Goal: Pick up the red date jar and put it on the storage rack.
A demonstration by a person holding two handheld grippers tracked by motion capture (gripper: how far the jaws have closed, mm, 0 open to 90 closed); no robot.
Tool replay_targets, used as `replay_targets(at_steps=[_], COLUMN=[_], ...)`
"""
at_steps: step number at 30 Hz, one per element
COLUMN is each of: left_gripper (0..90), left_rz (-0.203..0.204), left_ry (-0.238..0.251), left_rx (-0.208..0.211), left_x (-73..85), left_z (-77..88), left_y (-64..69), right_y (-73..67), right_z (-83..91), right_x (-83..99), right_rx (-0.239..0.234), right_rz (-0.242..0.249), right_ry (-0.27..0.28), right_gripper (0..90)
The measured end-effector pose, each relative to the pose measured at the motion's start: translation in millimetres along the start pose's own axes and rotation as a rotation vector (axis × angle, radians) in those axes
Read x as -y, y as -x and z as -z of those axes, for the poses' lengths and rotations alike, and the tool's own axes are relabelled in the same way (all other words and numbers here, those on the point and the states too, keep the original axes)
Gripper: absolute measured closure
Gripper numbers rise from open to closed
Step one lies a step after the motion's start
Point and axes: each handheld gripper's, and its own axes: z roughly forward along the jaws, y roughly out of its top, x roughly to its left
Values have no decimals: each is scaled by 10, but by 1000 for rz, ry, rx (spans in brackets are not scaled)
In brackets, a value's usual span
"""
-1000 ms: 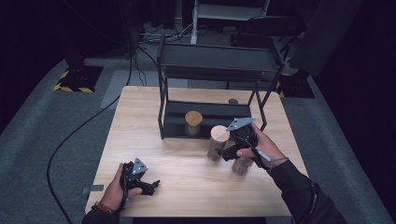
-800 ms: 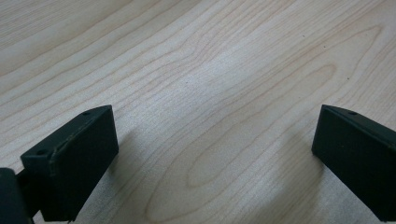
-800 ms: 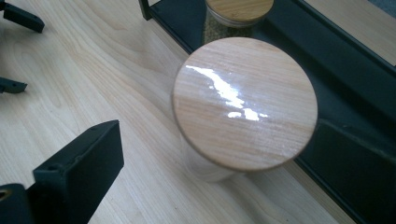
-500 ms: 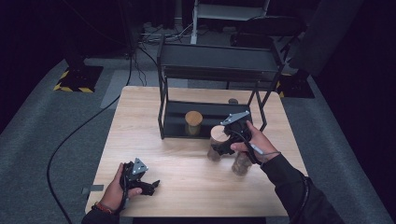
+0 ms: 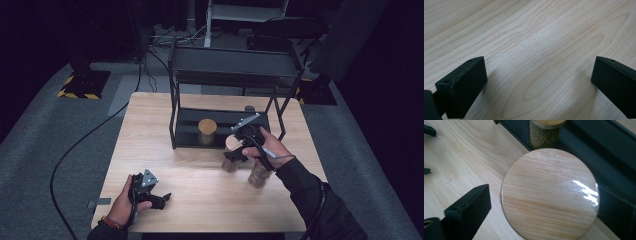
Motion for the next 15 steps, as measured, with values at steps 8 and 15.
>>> replay_targets(at_steps=[8, 15], left_gripper=[2, 2], left_rz=[0, 0], left_ry=[0, 0], left_rx=[0, 0], left_x=[0, 1], left_z=[0, 0], left_y=[0, 0], right_y=[24, 13], right_z=[-53, -103], right_x=[-78, -186], right_rx=[-8, 0], right_rz=[-26, -26], right_ry=[-36, -80], right_gripper=[106, 172])
